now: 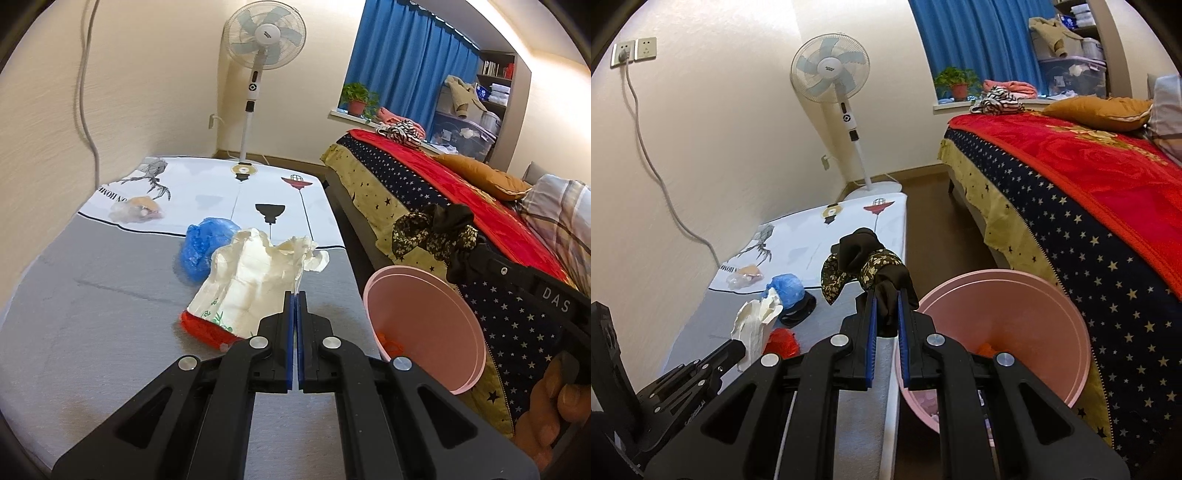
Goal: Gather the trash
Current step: 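Carry the black cloth and white bag over the pink bin with both tools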
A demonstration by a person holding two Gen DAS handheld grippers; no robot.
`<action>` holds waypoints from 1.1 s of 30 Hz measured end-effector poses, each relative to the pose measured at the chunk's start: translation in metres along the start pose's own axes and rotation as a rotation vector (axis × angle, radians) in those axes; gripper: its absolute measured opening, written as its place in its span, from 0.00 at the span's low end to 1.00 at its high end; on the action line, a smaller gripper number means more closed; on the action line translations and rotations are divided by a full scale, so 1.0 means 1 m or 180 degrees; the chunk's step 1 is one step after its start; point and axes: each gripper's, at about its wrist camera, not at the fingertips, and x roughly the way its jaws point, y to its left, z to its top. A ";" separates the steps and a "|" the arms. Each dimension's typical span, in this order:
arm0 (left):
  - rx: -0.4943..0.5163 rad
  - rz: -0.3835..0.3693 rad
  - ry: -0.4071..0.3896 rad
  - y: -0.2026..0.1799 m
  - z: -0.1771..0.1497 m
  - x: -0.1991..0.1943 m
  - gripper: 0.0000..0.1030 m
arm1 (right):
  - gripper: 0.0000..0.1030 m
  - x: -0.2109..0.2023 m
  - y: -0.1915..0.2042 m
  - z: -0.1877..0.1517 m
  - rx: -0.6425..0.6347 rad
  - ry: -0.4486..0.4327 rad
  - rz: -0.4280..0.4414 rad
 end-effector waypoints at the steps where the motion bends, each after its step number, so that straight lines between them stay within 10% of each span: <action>1: 0.0003 -0.0006 -0.0003 -0.001 0.000 0.000 0.01 | 0.10 -0.001 -0.001 0.000 0.0008 -0.0016 -0.0025; 33: 0.0274 -0.0265 -0.0024 -0.039 0.001 0.023 0.01 | 0.10 0.009 -0.033 0.005 0.0223 -0.0098 -0.0315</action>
